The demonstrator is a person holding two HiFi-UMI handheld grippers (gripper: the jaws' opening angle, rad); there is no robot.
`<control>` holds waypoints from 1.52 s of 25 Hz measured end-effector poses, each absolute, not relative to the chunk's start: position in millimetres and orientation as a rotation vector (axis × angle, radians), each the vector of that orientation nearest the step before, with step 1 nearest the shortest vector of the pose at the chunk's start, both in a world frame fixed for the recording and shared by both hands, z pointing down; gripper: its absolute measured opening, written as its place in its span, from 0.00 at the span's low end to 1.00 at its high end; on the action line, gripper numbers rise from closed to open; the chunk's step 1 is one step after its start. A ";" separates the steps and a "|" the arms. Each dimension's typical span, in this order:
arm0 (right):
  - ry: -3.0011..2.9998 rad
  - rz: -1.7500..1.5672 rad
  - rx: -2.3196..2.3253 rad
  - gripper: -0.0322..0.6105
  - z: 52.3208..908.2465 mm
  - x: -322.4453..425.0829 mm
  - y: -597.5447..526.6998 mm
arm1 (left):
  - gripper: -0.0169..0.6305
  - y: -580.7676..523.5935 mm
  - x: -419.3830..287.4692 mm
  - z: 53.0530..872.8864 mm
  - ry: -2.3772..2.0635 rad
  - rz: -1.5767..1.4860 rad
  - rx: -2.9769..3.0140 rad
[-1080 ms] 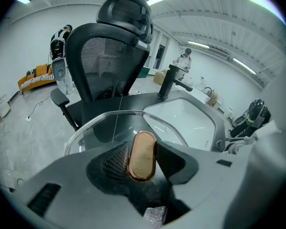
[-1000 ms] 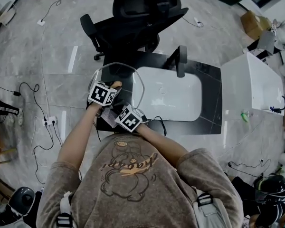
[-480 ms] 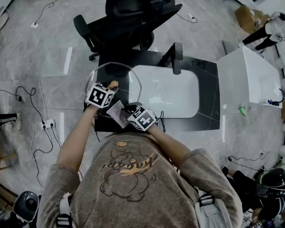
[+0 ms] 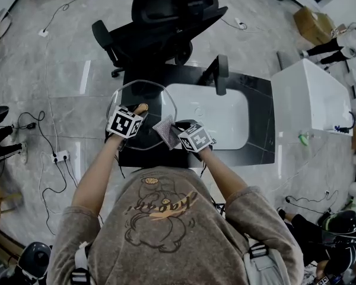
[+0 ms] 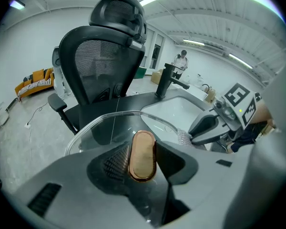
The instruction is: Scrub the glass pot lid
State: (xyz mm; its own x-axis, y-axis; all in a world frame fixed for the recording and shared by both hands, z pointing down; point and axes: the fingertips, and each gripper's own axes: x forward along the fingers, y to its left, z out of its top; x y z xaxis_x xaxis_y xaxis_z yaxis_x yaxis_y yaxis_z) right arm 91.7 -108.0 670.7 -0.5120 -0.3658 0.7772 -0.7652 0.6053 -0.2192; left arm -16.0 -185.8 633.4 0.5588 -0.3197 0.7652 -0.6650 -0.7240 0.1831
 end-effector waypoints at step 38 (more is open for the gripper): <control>-2.048 0.447 0.790 0.16 668.1 19.4 -324.9 | 0.32 -185.8 -15.3 636.6 -0.800 0.987 2.326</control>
State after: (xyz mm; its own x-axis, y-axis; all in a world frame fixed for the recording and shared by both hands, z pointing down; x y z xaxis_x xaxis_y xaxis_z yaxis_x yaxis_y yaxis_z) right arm 19.4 -324.9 668.1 -0.4188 -0.3661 0.8310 -0.6791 0.7338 -0.0189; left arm -15.3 -185.8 636.6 0.5679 -0.3229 0.7571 -0.6740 -0.7105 0.2025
